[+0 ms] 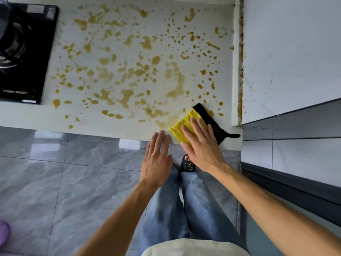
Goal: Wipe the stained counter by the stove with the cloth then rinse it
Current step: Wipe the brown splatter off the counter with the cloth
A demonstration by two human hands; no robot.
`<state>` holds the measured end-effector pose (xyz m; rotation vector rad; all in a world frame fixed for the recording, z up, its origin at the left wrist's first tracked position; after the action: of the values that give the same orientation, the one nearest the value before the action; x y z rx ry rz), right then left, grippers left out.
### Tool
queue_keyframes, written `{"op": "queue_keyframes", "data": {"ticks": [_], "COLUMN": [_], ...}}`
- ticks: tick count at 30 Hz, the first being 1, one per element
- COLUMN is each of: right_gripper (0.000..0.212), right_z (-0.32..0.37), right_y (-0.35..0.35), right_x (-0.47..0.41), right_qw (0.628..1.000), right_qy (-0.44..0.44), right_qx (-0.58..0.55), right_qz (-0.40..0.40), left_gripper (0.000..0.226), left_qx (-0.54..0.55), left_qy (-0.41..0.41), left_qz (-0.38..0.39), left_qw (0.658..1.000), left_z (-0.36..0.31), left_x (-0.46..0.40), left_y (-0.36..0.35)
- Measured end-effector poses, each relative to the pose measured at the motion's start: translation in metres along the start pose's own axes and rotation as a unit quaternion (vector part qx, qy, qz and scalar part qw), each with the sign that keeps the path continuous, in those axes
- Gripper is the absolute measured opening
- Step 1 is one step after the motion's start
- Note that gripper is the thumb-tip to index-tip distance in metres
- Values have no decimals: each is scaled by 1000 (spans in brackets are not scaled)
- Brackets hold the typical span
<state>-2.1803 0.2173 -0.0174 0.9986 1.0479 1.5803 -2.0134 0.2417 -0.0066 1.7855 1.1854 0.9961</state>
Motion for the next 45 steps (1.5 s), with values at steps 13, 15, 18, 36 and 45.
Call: {"op": "queue_keyframes", "data": {"ticks": [13, 15, 18, 36, 45], "right_gripper": [64, 64, 62, 60, 58], "right_z": [5, -6, -37, 42, 31], "right_y": [-2, -6, 3, -5, -3], "right_x": [-39, -5, -12, -86, -95], "right_qw": [996, 995, 996, 992, 983], "right_qy": [23, 37, 24, 104, 157], "right_qx": [68, 78, 77, 60, 87], "right_qz": [-57, -43, -30, -44, -24], "left_gripper": [67, 67, 66, 63, 62], "left_qx": [0, 8, 18, 41, 49], "left_qy": [-9, -10, -7, 5, 6], "left_qz": [-43, -45, -49, -89, -120], "left_qw": [999, 999, 999, 995, 992], "left_z": [-5, -5, -4, 1, 3], "left_x": [-2, -2, -2, -2, 0], "left_y": [10, 10, 11, 4, 3]}}
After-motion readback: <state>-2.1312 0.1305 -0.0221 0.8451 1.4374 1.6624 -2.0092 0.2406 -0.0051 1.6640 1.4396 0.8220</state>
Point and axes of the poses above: each hand's wrist, its own x-axis away from the middle knuckle, its own y-axis out of the back of the hand, z = x × y, the point moved 9 cm from there along -x, towards the middle knuckle, and after that the axes turned 6 degrees about -z, right-handed, at the moved point
